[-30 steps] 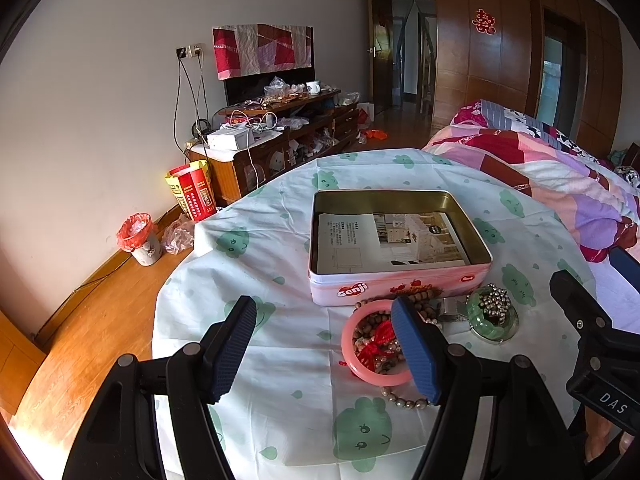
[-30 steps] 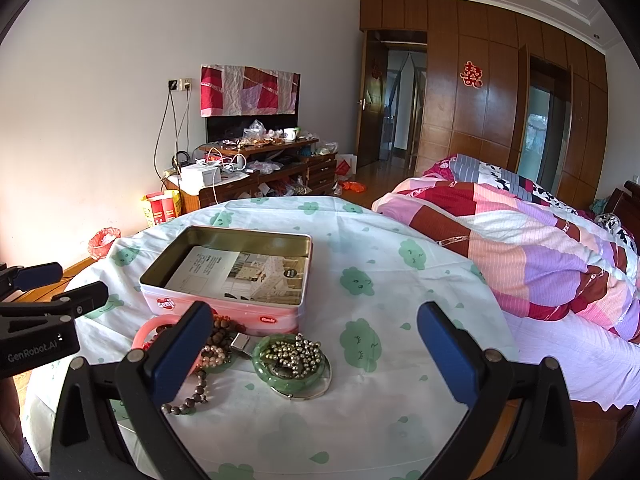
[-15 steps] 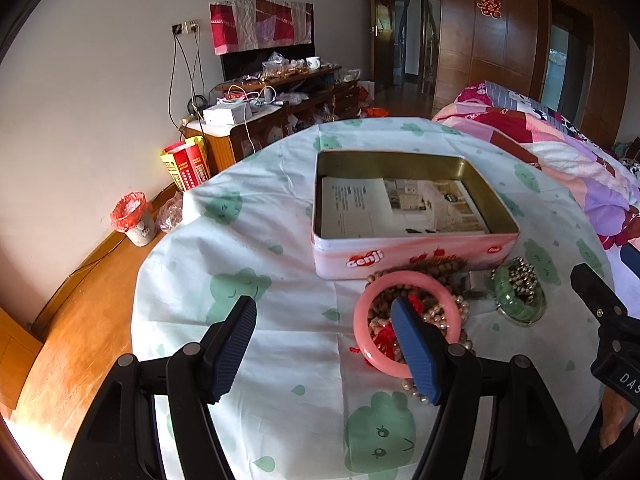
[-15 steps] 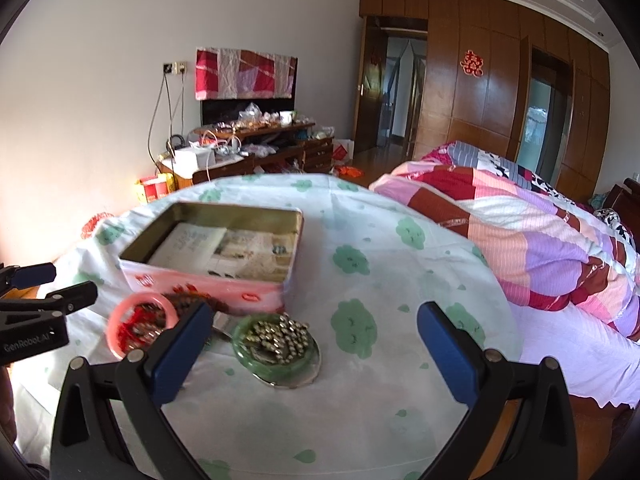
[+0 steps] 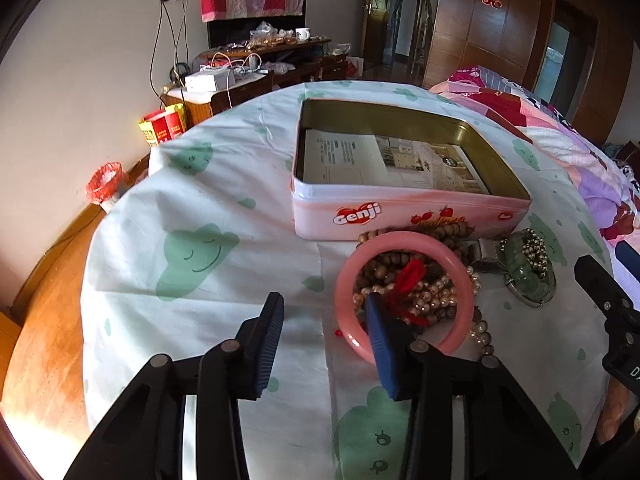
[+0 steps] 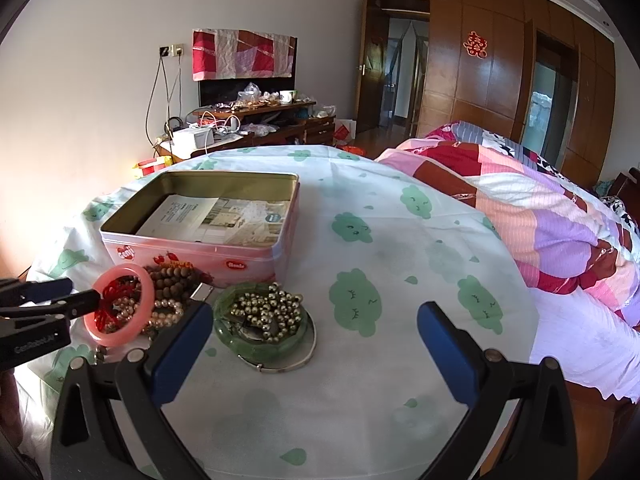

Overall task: Organize jewelry
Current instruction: 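Close the left tool on the pink bangle, then lift the pink bangle with the left tool while the right tool reaches toward the silver beads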

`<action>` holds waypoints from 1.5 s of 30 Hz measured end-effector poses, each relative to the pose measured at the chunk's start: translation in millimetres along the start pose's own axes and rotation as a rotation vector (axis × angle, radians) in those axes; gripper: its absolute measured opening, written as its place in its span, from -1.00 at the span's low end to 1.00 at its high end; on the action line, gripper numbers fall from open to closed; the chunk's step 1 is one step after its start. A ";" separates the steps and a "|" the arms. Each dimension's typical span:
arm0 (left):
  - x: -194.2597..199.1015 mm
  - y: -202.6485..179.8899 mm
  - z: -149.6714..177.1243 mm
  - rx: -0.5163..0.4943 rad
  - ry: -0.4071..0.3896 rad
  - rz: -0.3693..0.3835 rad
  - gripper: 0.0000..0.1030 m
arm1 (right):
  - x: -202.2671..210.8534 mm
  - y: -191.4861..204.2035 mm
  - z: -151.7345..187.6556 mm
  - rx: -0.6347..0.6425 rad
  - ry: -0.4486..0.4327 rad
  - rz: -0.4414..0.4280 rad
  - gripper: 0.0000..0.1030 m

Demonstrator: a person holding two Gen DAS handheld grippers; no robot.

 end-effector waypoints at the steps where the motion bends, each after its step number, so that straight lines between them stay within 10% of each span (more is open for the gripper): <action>1: -0.5 0.7 0.3 0.003 -0.005 0.004 -0.17 | -0.2 0.2 0.2 0.001 -0.001 0.000 1.00; 4: -1.2 -2.5 -0.9 0.002 -0.012 0.031 -0.19 | -1.7 2.8 0.8 0.008 -0.002 -0.002 1.00; 8: -4.3 -9.7 0.7 -0.009 0.000 0.098 -0.80 | -5.7 6.6 2.8 0.023 0.002 -0.002 1.00; 30: 29.8 -7.4 -20.9 -0.030 -0.112 0.085 -0.81 | -49.4 23.4 4.6 0.105 0.175 -0.166 1.00; 36: 30.1 -7.3 -20.5 -0.032 -0.110 0.087 -0.81 | -54.9 24.6 10.9 0.115 0.225 -0.192 0.60; 45: 28.9 -5.5 -20.3 -0.030 -0.103 0.089 -0.81 | -11.6 40.4 7.3 0.214 0.066 -0.174 0.25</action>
Point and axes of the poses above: each gripper's, at about its wrist camera, not at the fingertips, and x roughly against the way its jaws point, y to its left, z to its underside, the point moved 5 cm from there along -x, roughly the way its jaws point, and after that the axes turned 3 degrees about -x, right-handed, at the moved point
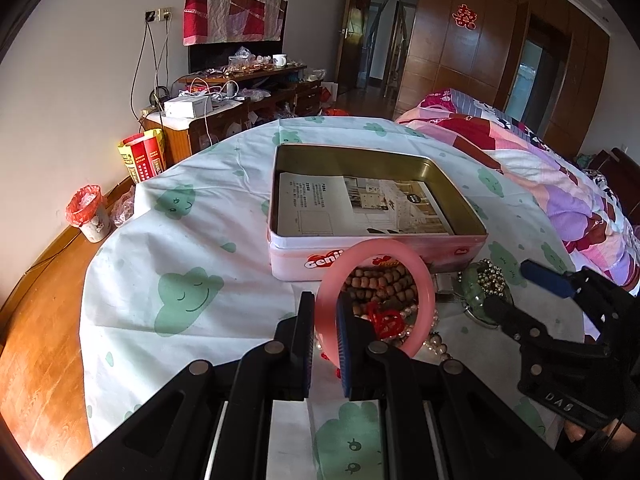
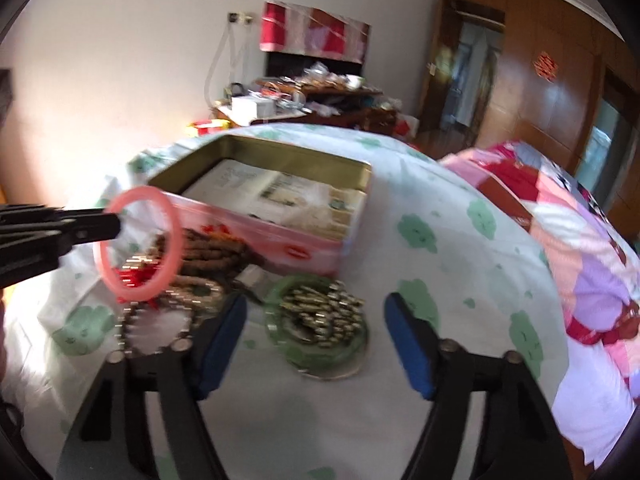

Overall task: Organize jewelry
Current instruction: 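Lift the pink bangle with the left tool while the right tool reaches toward the silver beads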

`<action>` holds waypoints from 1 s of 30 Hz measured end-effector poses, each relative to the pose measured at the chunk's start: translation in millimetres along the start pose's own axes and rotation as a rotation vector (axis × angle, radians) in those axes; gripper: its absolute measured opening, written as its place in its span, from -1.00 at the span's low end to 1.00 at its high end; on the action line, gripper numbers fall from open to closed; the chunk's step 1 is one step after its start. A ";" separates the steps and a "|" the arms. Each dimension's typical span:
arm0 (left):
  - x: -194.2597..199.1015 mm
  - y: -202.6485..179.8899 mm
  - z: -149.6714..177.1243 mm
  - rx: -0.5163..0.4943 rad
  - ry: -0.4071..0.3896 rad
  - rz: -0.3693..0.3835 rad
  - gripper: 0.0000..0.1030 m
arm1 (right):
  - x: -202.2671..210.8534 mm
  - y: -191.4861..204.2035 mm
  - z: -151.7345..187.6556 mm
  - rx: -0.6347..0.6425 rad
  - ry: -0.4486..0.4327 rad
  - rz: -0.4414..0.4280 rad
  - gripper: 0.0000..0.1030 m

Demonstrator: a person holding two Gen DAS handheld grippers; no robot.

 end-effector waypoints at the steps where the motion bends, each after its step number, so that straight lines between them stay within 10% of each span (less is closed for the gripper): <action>1: -0.2 0.7 -0.1 0.001 0.000 0.000 -0.81 | -1.4 2.6 -0.3 0.010 0.007 -0.013 0.13; 12: -8.4 5.5 4.5 0.015 0.028 -0.002 -0.81 | -21.5 16.5 8.2 0.072 0.073 -0.033 -0.75; 30: 14.5 4.3 -17.3 -0.001 -0.036 0.009 -0.81 | 20.3 -8.2 -32.8 -0.003 -0.090 -0.050 -0.79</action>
Point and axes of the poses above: each gripper's, at about its wrist camera, not at the fingertips, and x roughly against the way its jaws point, y to its left, z to its underside, the point moved 5 cm from there along -x, roughly the way its jaws point, and after that the axes turned 3 degrees about -x, right-handed, at the moved point
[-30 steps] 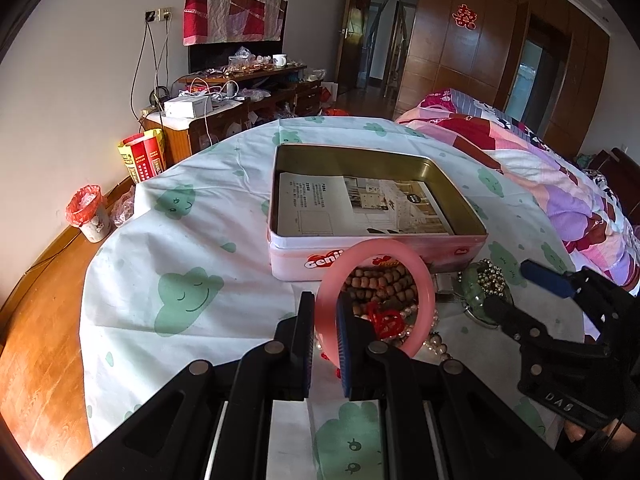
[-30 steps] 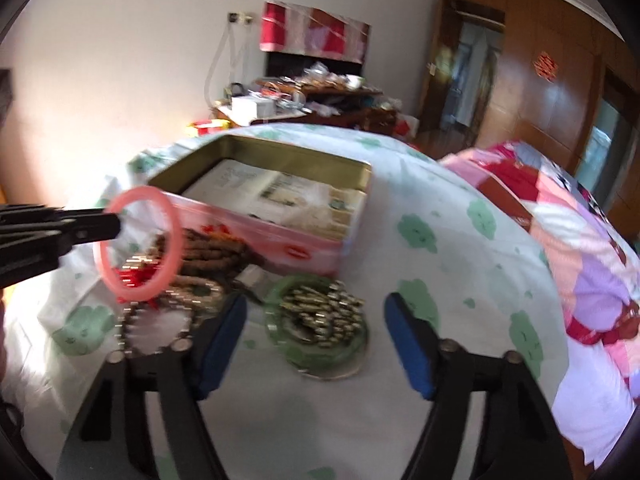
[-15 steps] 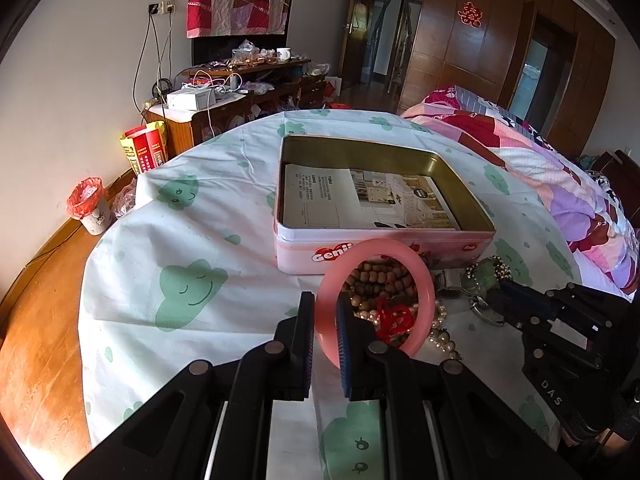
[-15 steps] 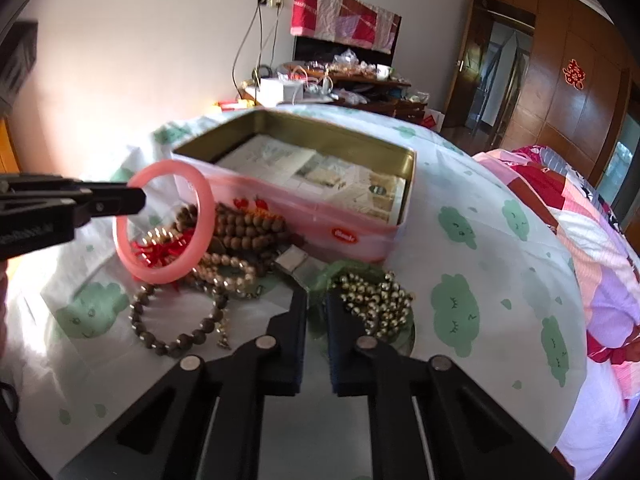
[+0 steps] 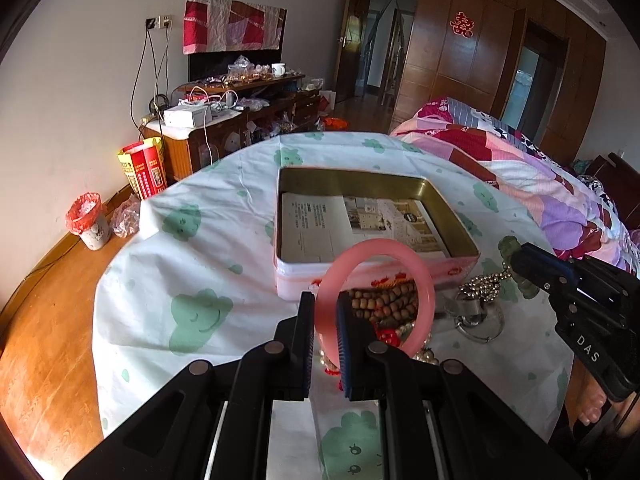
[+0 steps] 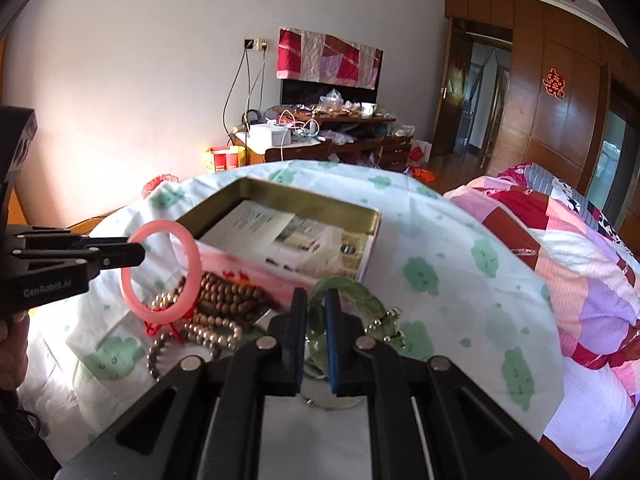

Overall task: Organize jewelry
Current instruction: 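Lift the pink bangle with the left tool while the right tool reaches toward the silver beads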

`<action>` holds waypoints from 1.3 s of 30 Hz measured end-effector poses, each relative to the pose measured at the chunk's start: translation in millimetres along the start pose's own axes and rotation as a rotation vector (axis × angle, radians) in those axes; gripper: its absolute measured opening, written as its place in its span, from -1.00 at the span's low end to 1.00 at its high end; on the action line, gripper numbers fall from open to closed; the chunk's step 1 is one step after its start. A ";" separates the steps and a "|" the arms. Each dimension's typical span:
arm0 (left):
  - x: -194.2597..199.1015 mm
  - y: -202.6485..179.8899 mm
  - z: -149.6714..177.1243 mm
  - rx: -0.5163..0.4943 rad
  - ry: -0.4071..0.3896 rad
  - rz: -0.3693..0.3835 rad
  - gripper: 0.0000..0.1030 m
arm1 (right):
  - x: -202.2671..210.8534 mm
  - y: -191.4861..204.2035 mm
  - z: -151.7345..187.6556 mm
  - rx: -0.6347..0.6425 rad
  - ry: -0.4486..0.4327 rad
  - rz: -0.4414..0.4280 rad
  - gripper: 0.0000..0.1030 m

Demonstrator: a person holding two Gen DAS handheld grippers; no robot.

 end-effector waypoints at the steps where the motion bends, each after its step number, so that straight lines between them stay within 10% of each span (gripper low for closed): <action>1: 1.0 -0.1 -2.5 -0.002 -0.005 0.000 -0.81 | 0.3 -1.4 -3.8 0.000 -0.004 -0.002 -0.79; 21: -7.0 -3.7 -1.1 -0.018 0.020 0.023 -0.81 | -12.8 -12.3 -5.5 -0.087 0.085 -0.187 -0.77; 25: -8.1 -2.0 0.0 -0.014 0.024 0.019 -0.81 | -29.6 -9.4 18.0 -0.066 0.175 -0.205 0.20; 32: -11.7 -3.8 3.5 -0.020 0.033 0.020 -0.81 | -20.5 -43.7 27.3 -0.120 0.133 -0.053 0.18; 39: -15.7 -6.5 6.4 -0.027 0.045 0.018 -0.81 | -26.6 -29.4 32.5 -0.016 0.127 0.008 -0.28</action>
Point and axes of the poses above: each gripper's, at about its wrist camera, not at the fingertips, and x roughly against the way its jaws point, y to its left, z to its underside, the point moved 5 cm from there along -x, roughly the way its jaws point, and after that the axes turned 3 degrees about -x, right-handed, at the moved point
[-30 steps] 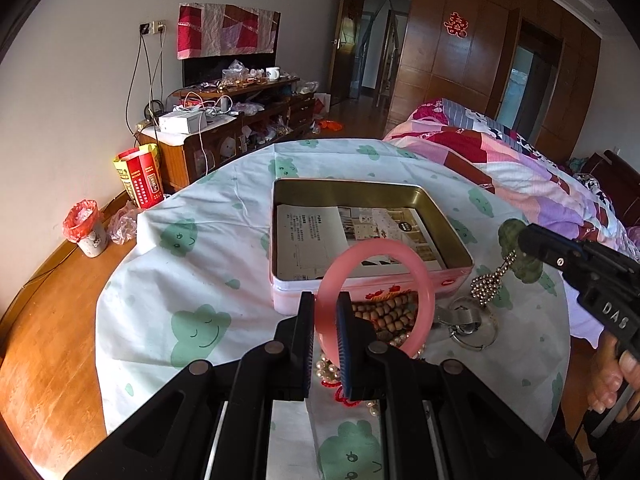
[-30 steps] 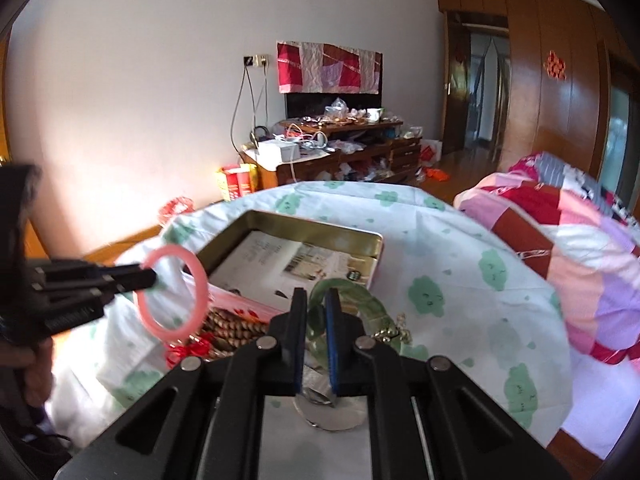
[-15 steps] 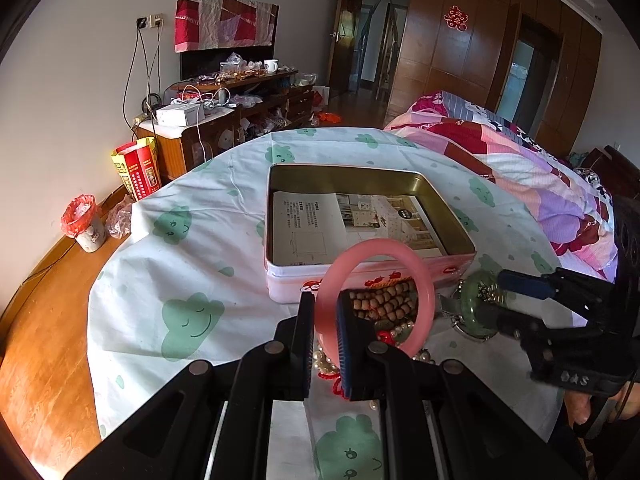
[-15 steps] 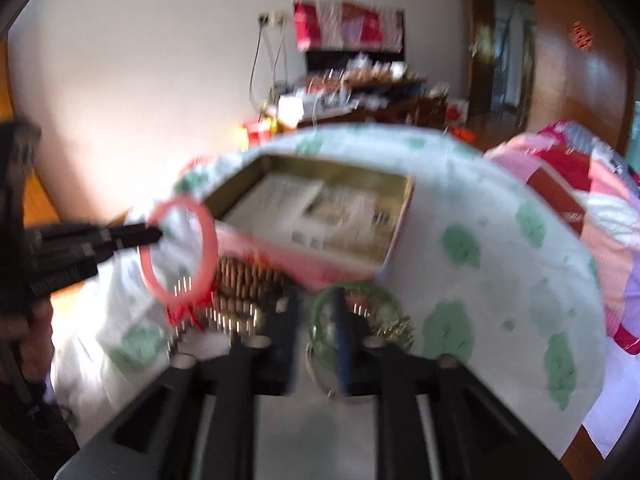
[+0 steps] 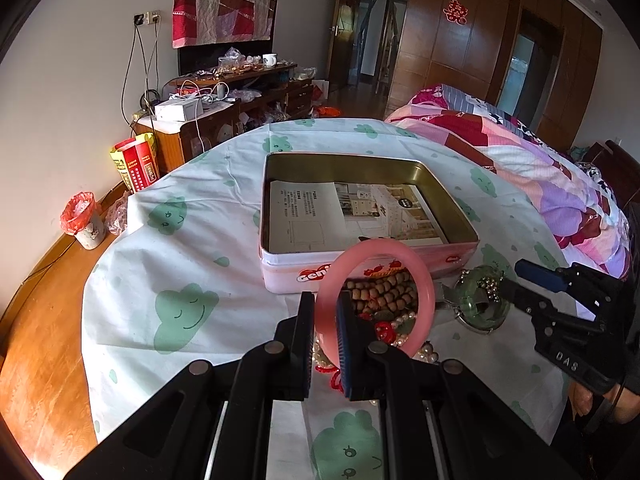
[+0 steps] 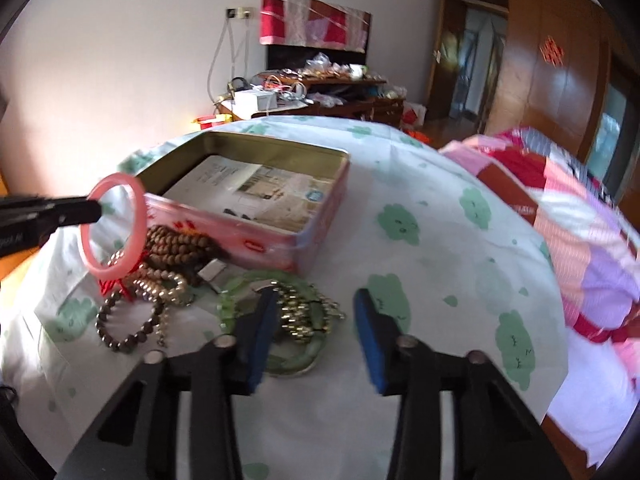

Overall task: Organize jewelry
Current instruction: 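Lift the pink bangle with the left tool while the right tool reaches toward the silver beads, then grasp the silver bead cluster in the green jade bangle with the right tool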

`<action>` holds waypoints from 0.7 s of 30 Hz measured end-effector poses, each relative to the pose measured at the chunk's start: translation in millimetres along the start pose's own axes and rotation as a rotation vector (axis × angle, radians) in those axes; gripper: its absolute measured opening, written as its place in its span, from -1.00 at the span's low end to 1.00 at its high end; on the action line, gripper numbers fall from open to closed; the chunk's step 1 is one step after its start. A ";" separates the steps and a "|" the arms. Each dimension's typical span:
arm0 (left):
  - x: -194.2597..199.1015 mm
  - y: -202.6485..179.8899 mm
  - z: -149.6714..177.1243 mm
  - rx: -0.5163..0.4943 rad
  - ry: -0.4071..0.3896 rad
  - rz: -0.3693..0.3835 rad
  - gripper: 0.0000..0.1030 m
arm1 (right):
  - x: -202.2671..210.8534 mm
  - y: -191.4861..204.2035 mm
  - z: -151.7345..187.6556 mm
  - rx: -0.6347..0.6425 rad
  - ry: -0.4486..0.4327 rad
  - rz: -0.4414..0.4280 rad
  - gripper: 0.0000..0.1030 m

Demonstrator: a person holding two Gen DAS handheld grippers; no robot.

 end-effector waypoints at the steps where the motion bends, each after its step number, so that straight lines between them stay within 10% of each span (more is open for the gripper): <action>1: -0.2 -0.5 0.4 -0.002 0.001 0.002 -0.81 | 0.8 2.7 1.2 0.014 0.000 -0.006 -0.28; 21: -1.6 -6.0 2.7 -0.013 0.002 0.007 -0.81 | -13.2 -44.3 5.8 -0.183 0.079 -0.016 -0.49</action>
Point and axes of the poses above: each gripper's, at about its wrist camera, not at the fingertips, and x roughly against the way its jaws point, y to its left, z to its underside, the point moved 5 cm from there along -x, roughly the way its jaws point, and after that the axes turned 3 degrees about -x, right-handed, at the moved point
